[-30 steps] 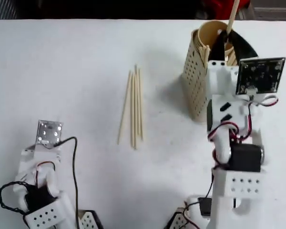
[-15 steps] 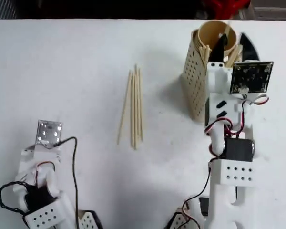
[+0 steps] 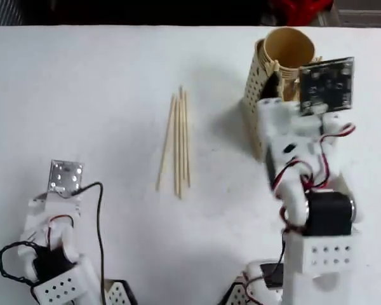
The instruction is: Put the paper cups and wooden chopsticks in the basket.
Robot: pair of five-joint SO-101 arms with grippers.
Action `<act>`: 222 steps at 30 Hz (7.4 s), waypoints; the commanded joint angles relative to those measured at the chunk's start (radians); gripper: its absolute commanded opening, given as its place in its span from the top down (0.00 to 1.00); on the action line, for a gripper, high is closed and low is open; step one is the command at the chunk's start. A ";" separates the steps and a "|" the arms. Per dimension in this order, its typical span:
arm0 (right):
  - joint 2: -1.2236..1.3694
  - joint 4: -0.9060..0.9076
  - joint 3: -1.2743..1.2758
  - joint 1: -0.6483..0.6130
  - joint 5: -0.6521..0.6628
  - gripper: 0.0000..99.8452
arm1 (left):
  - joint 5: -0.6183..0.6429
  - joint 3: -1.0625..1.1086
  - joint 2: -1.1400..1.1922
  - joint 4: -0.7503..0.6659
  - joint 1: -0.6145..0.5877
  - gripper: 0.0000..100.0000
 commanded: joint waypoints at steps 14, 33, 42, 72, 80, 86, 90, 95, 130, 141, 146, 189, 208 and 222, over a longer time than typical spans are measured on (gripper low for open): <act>0.598 0.148 -0.095 -0.357 0.002 0.91 | -0.005 -0.003 -0.007 0.006 -0.007 0.86; 1.132 -0.087 -0.095 -0.277 0.009 0.83 | -0.005 -0.003 -0.007 0.006 -0.007 0.86; 1.204 -0.122 -0.097 -0.317 0.011 0.84 | -0.005 -0.003 -0.007 0.006 -0.007 0.86; 0.610 0.045 0.126 -0.243 -0.043 0.98 | -0.005 -0.003 -0.007 0.006 -0.007 0.86; 0.042 0.033 0.227 -0.105 -0.018 0.98 | -0.005 -0.003 -0.007 0.006 -0.007 0.86; -0.186 -0.105 0.226 0.024 -0.018 0.98 | -0.005 -0.003 -0.007 0.006 -0.007 0.86; -0.220 -0.259 0.226 0.071 -0.018 0.98 | -0.005 -0.003 -0.007 0.006 -0.007 0.86; -0.168 -0.424 0.229 0.173 -0.018 0.98 | -0.005 -0.003 -0.007 0.006 -0.007 0.86; 0.021 -0.805 0.535 0.236 -0.023 0.84 | -0.005 -0.003 -0.007 0.006 -0.007 0.86; -0.257 -0.473 0.529 0.231 -0.017 0.96 | -0.005 -0.003 -0.007 0.006 -0.007 0.86; -0.328 -0.228 0.445 0.163 -0.017 0.94 | -0.005 -0.003 -0.007 0.006 -0.007 0.86; 1.231 -0.142 -0.244 -0.372 0.031 0.75 | -0.005 -0.003 -0.007 0.006 -0.007 0.86; 1.317 -0.171 -0.252 -0.314 0.029 0.96 | -0.005 -0.003 -0.007 0.006 -0.007 0.86; 1.029 -0.145 -0.037 -0.275 -0.075 0.98 | -0.005 -0.003 -0.007 0.006 -0.007 0.86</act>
